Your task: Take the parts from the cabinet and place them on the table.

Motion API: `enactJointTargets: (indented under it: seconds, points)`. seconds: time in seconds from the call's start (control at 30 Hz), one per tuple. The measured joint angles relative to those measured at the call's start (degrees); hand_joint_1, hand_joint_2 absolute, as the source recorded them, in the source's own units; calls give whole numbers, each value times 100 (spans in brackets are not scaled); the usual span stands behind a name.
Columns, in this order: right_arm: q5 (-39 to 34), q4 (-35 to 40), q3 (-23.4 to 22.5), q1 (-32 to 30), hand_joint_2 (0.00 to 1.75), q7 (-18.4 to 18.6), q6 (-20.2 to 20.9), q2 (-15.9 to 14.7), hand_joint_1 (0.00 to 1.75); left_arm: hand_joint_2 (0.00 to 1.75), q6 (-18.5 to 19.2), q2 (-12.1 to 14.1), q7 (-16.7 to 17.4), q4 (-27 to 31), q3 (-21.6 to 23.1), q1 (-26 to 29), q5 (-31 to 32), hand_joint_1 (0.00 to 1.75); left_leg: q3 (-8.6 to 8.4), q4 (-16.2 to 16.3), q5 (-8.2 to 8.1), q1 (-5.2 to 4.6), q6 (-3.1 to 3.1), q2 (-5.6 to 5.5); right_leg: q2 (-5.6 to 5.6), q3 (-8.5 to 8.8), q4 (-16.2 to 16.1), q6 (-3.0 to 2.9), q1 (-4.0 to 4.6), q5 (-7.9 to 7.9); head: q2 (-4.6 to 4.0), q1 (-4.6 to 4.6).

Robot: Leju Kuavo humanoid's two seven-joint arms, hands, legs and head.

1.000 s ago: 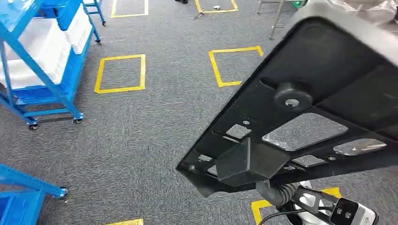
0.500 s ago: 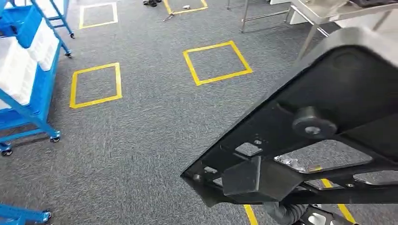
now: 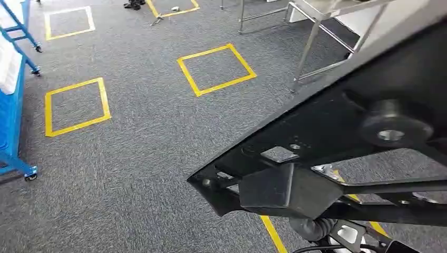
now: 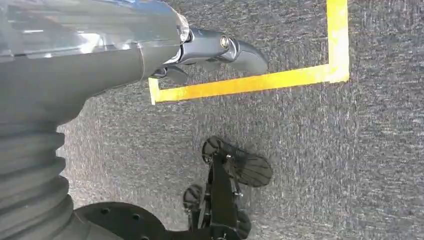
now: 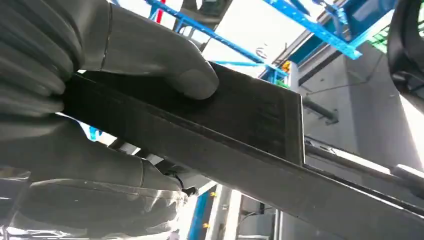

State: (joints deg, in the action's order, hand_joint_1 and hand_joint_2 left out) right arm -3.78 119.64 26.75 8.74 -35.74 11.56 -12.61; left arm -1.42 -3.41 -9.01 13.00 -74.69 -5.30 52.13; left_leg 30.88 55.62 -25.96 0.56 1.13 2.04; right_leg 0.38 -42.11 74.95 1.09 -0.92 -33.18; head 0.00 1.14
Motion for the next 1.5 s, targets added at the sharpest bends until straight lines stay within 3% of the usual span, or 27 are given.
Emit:
enactJointTargets:
  seconds: [0.07, 0.1, 0.13, 0.17, 0.3, 0.37, 0.43, 0.47, 0.53, 0.6, 0.63, 0.67, 0.73, 0.8, 0.83, 0.9, 0.97, 1.0, 1.03, 1.1, 1.13, 1.17, 1.3, 1.33, 1.4, 1.47, 1.5]
  points:
    - [70, -15, 85, 42, 175, 4, -56, 9, 171, 175, 24, -2, 0, -2, 0, -1, 4, 0, -15, 19, -28, 6, -34, 97, -73, 382, -724, 14, -26, 420, 0, 0]
    - [87, -15, 129, 72, 175, 9, -92, 22, 171, 175, 33, -13, -2, -4, 0, -3, 7, 0, -26, 45, -51, 8, -59, 144, -204, 690, -1281, 6, -28, 653, 0, 0]
    - [124, -15, 181, 112, 175, 13, -120, 50, 171, 175, 35, -13, -4, -4, 0, -3, 9, 0, -35, 73, -81, -9, -99, 186, -454, 888, -1681, -9, -12, 654, 0, 0]
    - [157, -13, 229, 138, 175, 15, -137, 81, 171, 175, 39, -15, -4, -4, 0, -2, 11, 0, -30, 105, -113, -40, -145, 215, -408, 890, -1702, -64, 42, 658, 0, 2]
    - [225, -4, 358, 155, 175, 28, -205, 144, 171, 175, 42, -15, 7, -4, 0, -24, 11, 0, -87, 91, -158, -24, -281, 391, -163, 878, -1728, -190, 33, 684, 0, 2]
    - [247, 0, 424, 180, 175, 33, -229, 199, 171, 175, 46, -18, 11, -4, 0, -24, 7, 0, 96, 566, -500, 21, -320, 1, -82, 882, -1738, -268, 14, 698, 0, 2]
    - [264, 0, 474, 178, 175, 33, -251, 243, 171, 175, 48, -15, 20, -4, 0, 1, 2, 0, 548, 1531, -942, 21, -346, -128, 41, 875, -1737, -291, 28, 700, 0, 2]
    - [277, 0, 502, 167, 175, 35, -275, 249, 171, 175, 66, -15, 22, -4, 0, 15, 2, 0, 729, 1890, -1042, 20, -351, -148, 106, 876, -1736, -293, 40, 702, 0, 2]
    - [315, 0, 538, 146, 175, 35, -310, 254, 171, 175, 98, -13, 20, -4, 0, 30, 4, 0, 722, 1786, -810, 19, -324, -154, 249, 889, -1730, -293, 52, 702, 0, 2]
    - [365, 15, 570, 131, 175, 35, -345, 254, 171, 175, 140, -11, -7, -4, 0, 29, 11, 0, 278, 782, -243, 20, -261, -239, 393, 914, -1728, -287, 58, 698, 0, 2]
    - [376, 18, 583, 124, 175, 33, -361, 254, 171, 175, 149, -9, -15, -4, 0, 39, 11, 0, 87, 335, -52, 19, -222, -467, 446, 910, -1728, -281, 48, 701, 0, 2]
    - [382, 20, 597, 122, 175, 33, -387, 254, 171, 175, 160, 7, -37, -4, 2, 40, 18, 0, 23, 192, -103, 21, -186, -610, 507, 890, -1705, -240, 76, 711, 0, 2]
    - [398, 24, 605, 103, 175, 28, -413, 254, 171, 175, 179, 9, -57, -4, 2, 37, 28, 0, 5, 149, -121, -5, -177, -528, 596, 840, -1710, -179, 41, 735, 0, 2]
    - [424, 28, 607, 90, 175, 28, -433, 254, 171, 175, 195, 11, -74, -4, 2, 16, 55, 0, -3, 93, -80, 4, -102, -432, 708, 823, -1749, -76, 42, 770, -2, 2]
    - [424, 31, 610, 89, 175, 28, -446, 254, 171, 175, 197, 0, -77, -9, 2, 0, 61, 0, -29, 24, -34, 51, -64, -333, 615, 813, -1682, -67, 38, 715, 0, 2]
    - [374, 35, 610, 163, 175, 39, -468, 254, 171, 175, 197, 2, -81, -9, 2, 6, 63, 0, -27, -16, -10, 34, -5, -232, 147, 515, -1095, -39, 68, 310, 0, 0]
    - [334, 20, 610, 166, 175, 48, -474, 256, 171, 175, 166, 2, -74, -9, 2, 23, 59, 0, -21, -10, -16, 11, 2, -94, 16, 87, -186, 0, 36, -71, 0, 0]
    - [317, 4, 607, 167, 175, 50, -457, 256, 171, 175, 133, 0, -61, -9, 2, 21, 46, 0, -17, -5, -18, 7, 2, -26, 4, -24, 35, 13, 23, -91, 0, 0]
    - [295, -18, 605, 170, 175, 50, -430, 256, 171, 175, 107, -4, -50, -11, 0, 17, 33, 0, -20, -2, -25, 6, -1, 34, -10, 19, -42, 26, 14, 25, 0, 0]
    - [238, -79, 592, 220, 175, 48, -332, 264, 171, 175, 39, -33, -44, -11, 0, 9, 0, 0, -32, 20, -49, 7, -28, 146, -98, 466, -883, 26, 10, 486, 0, 0]
    - [218, -107, 586, 266, 175, 48, -299, 269, 171, 175, 28, -46, -42, -11, 0, 1, -13, 0, -44, 41, -69, 5, -51, 193, -245, 781, -1439, 7, 15, 703, 0, 0]
    - [192, -144, 570, 317, 175, 48, -260, 273, 171, 175, 24, -48, -37, -11, 0, -3, -35, 0, -49, 61, -92, -24, -85, 229, -548, 921, -1749, -47, 60, 635, -2, 0]
    - [111, -264, 496, 422, 175, 48, -157, 299, 171, 175, 24, -57, -35, -11, -2, -24, -42, 0, -84, 67, -129, -49, -206, 427, -275, 878, -1749, -146, 89, 695, 0, 0]
    - [94, -290, 468, 439, 175, 48, -147, 304, 171, 175, 28, -57, -39, -11, -2, -36, -44, 0, -60, 102, -173, -25, -248, 390, -212, 899, -1792, -202, 40, 736, 0, 2]
    - [50, -343, 435, 488, 175, 48, -90, 317, 171, 175, 46, -63, -48, -11, -2, -40, -48, 0, 148, 643, -541, 7, -288, -58, -117, 884, -1796, -252, 30, 754, 0, 2]
    - [13, -417, 417, 506, 175, 46, -40, 319, 171, 175, 46, -66, -50, -11, -9, -20, -59, 0, 589, 1593, -978, 10, -317, -143, 22, 867, -1792, -271, 38, 760, 0, 2]
    - [0, -464, 413, 503, 175, 44, -11, 319, 171, 175, 46, -66, -48, -11, -11, -8, -63, 0, 744, 1906, -1041, 10, -323, -145, 99, 866, -1790, -271, 43, 762, 0, 0]
